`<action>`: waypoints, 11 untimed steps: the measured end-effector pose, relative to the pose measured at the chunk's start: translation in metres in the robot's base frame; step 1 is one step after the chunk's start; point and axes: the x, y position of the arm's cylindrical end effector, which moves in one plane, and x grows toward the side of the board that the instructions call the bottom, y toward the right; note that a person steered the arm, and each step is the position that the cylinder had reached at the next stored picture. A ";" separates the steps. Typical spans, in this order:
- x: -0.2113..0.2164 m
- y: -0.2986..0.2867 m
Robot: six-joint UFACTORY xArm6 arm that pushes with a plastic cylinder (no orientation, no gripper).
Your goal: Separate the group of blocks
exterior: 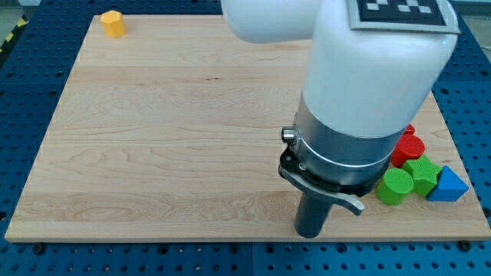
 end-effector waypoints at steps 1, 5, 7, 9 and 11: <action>0.001 0.016; 0.000 0.142; -0.016 0.166; -0.053 0.144; -0.071 0.136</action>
